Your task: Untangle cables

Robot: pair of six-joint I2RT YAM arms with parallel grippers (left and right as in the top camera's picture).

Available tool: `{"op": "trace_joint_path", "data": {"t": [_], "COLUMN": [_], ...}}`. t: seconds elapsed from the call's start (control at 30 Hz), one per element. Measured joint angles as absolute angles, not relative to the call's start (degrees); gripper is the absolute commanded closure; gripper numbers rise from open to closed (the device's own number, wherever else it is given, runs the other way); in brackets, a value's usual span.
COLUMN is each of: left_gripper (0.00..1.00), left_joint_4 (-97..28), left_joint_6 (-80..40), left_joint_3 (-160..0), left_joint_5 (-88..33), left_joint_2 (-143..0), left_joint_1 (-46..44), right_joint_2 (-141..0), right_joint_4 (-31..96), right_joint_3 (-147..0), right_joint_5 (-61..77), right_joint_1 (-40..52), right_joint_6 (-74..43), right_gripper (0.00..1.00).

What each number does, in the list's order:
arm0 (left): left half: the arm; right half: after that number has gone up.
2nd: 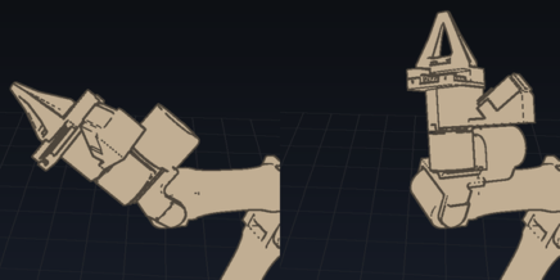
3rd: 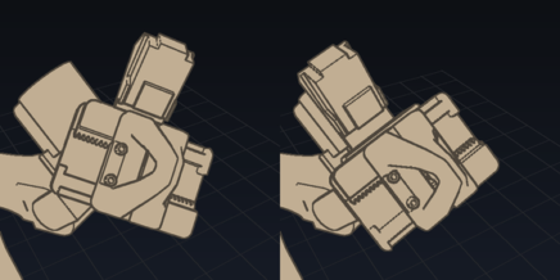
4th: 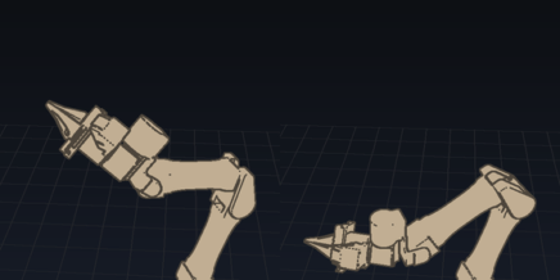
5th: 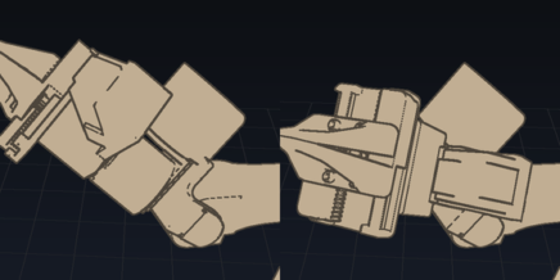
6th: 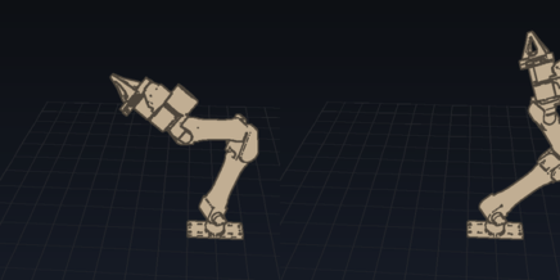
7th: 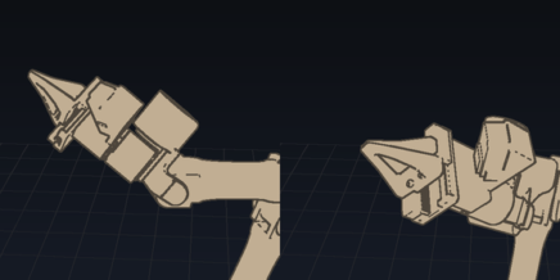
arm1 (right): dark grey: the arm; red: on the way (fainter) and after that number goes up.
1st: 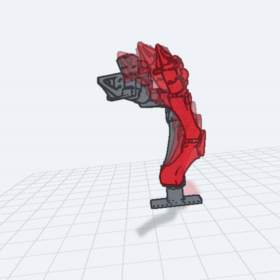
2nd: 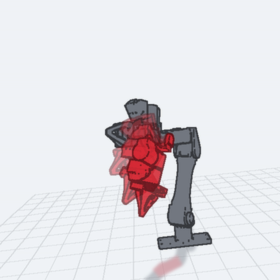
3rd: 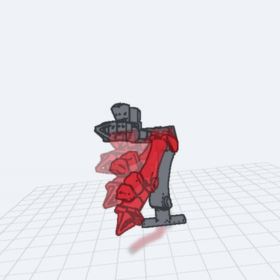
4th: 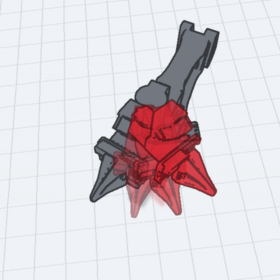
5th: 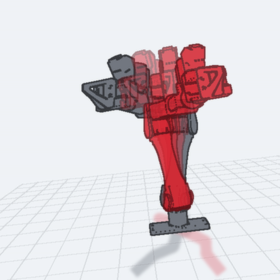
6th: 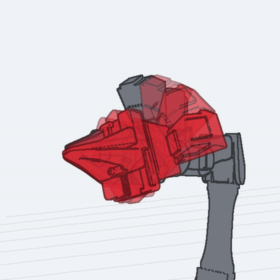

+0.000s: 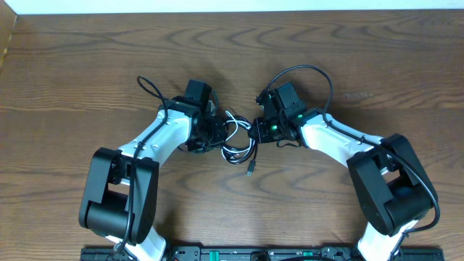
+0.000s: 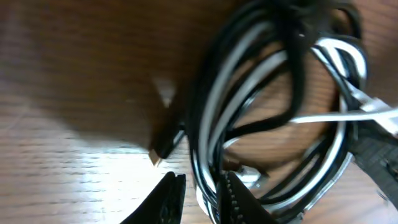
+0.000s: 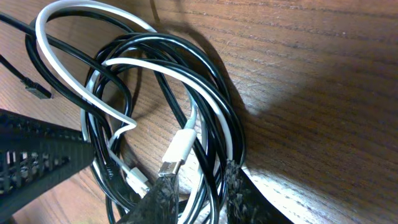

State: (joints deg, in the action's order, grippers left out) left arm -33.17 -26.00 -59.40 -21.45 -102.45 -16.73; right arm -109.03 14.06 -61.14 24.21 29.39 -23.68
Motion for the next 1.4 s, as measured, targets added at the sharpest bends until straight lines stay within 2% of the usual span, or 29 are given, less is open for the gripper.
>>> {"op": "trace_joint_path", "data": {"t": [0.33,0.43,0.63,0.93,1.1,1.27,1.3,1.4], "left_gripper": [0.76,0.92,0.93,0.93,0.92,0.87,0.83,0.83], "left_joint_4": [-30.1,-29.7,-28.3,-28.0,-27.8,-27.9,-28.0,-28.0], "left_joint_6": [-30.1,-30.2,-26.5,-19.0,-15.1,-13.6,-13.4,-13.1], "left_joint_3": [-57.5,-57.5,-57.4,-57.4,-57.4,-57.4,-57.4,-57.4], "left_joint_5": [-20.4,-20.4,-20.0,-19.9,-23.9,-26.2,-26.6,-27.8], "left_joint_2": [-102.5,-102.5,-102.5,-102.5,-102.5,-102.5,-102.5,-102.5], "left_joint_1": [-16.7,-16.7,-16.7,-15.0,-13.3,-13.2,-13.2,-13.2], "right_joint_2": [-109.0,-109.0,-109.0,-102.7,-99.5,-100.1,-100.2,-100.8], "right_joint_4": [14.1,14.1,14.3,13.2,11.1,10.9,11.0,10.9], "right_joint_3": [-61.1,-61.1,-61.1,-61.1,-61.6,-61.7,-61.7,-61.7], "right_joint_5": [23.9,23.8,25.7,30.3,31.0,30.8,30.4,28.9], "right_joint_1": [31.9,32.1,31.8,28.3,28.2,29.0,29.4,30.4], "right_joint_6": [-23.7,-23.7,-23.5,-22.4,-22.2,-22.1,-22.1,-22.1], "right_gripper": [0.84,0.82,0.73,0.68,0.68,0.68,0.68,0.69]}}
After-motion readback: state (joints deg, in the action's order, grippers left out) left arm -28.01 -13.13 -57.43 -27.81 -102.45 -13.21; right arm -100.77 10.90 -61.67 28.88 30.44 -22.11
